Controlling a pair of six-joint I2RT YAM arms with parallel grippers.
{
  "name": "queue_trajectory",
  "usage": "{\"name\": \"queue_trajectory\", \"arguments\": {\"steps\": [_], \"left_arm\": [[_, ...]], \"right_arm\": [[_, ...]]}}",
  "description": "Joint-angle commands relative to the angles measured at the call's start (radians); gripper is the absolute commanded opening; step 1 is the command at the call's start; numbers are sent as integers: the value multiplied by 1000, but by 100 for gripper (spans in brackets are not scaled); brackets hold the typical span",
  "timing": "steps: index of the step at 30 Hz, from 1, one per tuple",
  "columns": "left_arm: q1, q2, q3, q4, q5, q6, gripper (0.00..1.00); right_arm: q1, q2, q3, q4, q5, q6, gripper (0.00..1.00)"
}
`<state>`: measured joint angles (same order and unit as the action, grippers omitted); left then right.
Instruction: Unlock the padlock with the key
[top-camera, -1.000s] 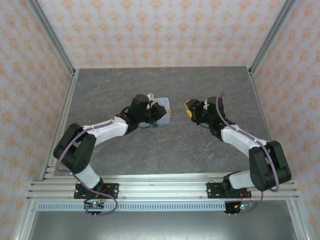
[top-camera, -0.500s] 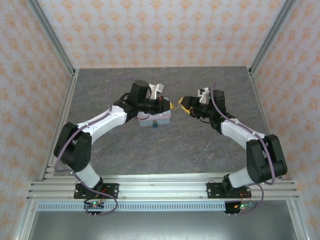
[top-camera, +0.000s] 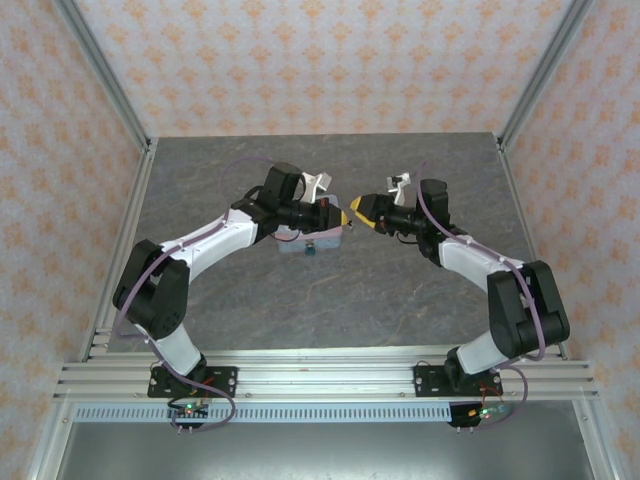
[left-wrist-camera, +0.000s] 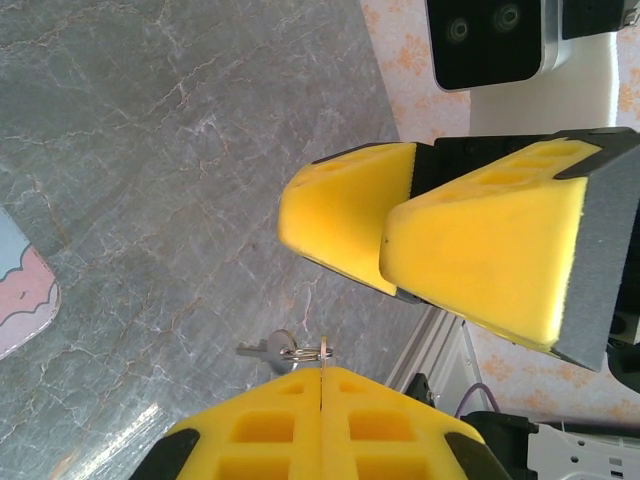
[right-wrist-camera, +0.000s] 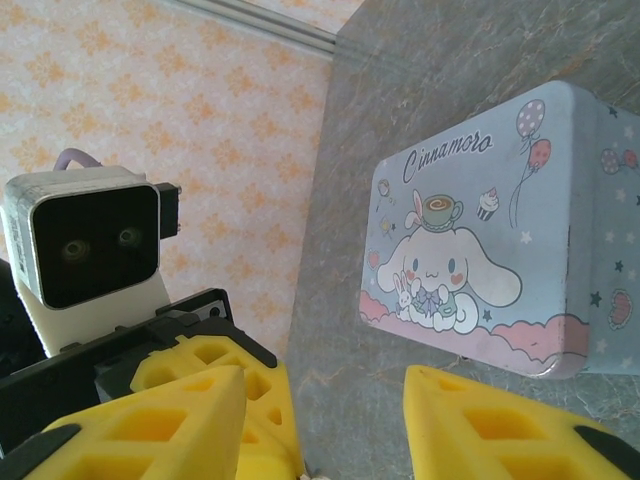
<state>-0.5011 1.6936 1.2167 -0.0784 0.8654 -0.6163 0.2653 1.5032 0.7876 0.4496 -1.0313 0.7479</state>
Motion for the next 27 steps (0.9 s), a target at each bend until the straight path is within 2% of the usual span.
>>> {"name": "queue_trajectory", "arguments": {"steps": [1, 14, 27], "left_arm": [[6, 8, 33, 29, 29, -2, 0], [7, 24, 35, 80, 23, -40, 0], [7, 34, 28, 97, 11, -50, 0]], "right_arm": [[-5, 11, -2, 79, -52, 5, 44], [-5, 14, -56, 104, -98, 7, 39], [-5, 13, -77, 110, -109, 4, 27]]}}
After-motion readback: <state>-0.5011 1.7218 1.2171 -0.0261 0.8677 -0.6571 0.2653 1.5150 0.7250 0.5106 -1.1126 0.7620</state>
